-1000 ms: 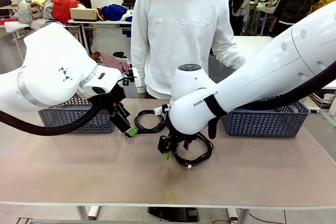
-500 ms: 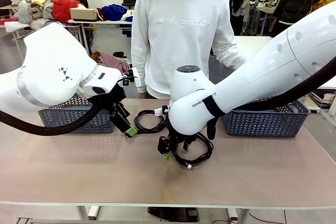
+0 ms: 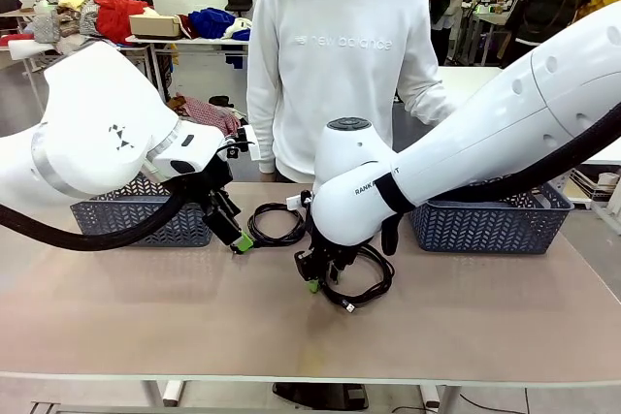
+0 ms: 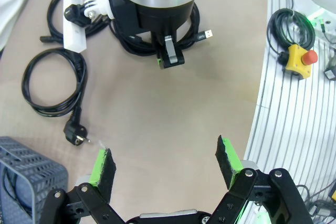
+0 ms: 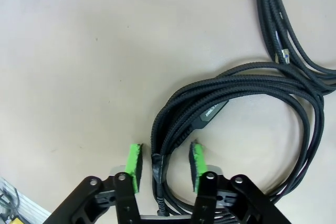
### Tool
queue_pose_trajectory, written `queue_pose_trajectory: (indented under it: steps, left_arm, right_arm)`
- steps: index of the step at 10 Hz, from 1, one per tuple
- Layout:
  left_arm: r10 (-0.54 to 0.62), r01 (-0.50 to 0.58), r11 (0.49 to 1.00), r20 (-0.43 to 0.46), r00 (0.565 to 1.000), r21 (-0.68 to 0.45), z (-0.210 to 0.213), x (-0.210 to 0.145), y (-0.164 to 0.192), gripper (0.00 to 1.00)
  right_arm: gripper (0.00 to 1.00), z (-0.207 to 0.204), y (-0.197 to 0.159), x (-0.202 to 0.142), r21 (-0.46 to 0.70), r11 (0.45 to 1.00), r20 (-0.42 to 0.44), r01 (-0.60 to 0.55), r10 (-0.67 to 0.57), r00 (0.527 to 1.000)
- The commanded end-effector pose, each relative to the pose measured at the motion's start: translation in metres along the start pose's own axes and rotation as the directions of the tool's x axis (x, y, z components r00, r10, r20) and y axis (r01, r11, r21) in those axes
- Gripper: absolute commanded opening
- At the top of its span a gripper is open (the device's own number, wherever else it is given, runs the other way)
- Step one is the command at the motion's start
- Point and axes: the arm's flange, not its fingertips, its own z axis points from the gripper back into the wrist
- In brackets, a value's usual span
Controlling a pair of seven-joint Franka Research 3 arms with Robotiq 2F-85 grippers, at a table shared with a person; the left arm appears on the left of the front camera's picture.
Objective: Organize the cables according to human instructions.
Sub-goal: Pick up a bundle of cables and place it in the basket indicated by the human.
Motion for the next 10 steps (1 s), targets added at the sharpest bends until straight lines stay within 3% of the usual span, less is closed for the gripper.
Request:
queue_pose_trajectory:
  steps: [1, 2, 3, 4, 8, 10]
  left_arm:
    - [0.003, -0.003, 1.0, 0.0, 1.0, 0.005, 0.0, -0.002, -0.001, 1.0]
    - [0.003, -0.003, 1.0, 0.0, 1.0, 0.005, 0.0, -0.002, -0.001, 1.0]
    - [0.003, -0.003, 1.0, 0.0, 1.0, 0.005, 0.0, -0.002, -0.001, 1.0]
    - [0.003, -0.003, 1.0, 0.0, 1.0, 0.005, 0.0, -0.002, -0.001, 1.0]
    - [0.003, -0.003, 1.0, 0.0, 1.0, 0.005, 0.0, -0.002, -0.001, 1.0]
    - [0.003, -0.003, 1.0, 0.0, 1.0, 0.005, 0.0, -0.002, -0.001, 1.0]
  right_arm:
    - [0.23, -0.004, 0.005, 0.003, -0.01, 0.999, 0.002, 0.038, -0.038, 0.999]
    - [0.18, -0.004, 0.004, 0.002, -0.006, 0.999, 0.001, 0.043, -0.043, 0.999]
    - [0.03, -0.003, 0.004, 0.001, -0.012, 0.998, -0.007, 0.055, -0.055, 0.998]
    - [0.0, -0.002, 0.003, -0.001, -0.013, 0.997, -0.02, 0.073, -0.074, 0.997]
    - [0.0, 0.008, 0.002, -0.031, 0.032, 0.995, -0.111, 0.095, -0.091, 0.99]
    - [0.0, 0.023, 0.002, -0.043, 0.009, 0.999, -0.123, 0.041, -0.04, 0.992]
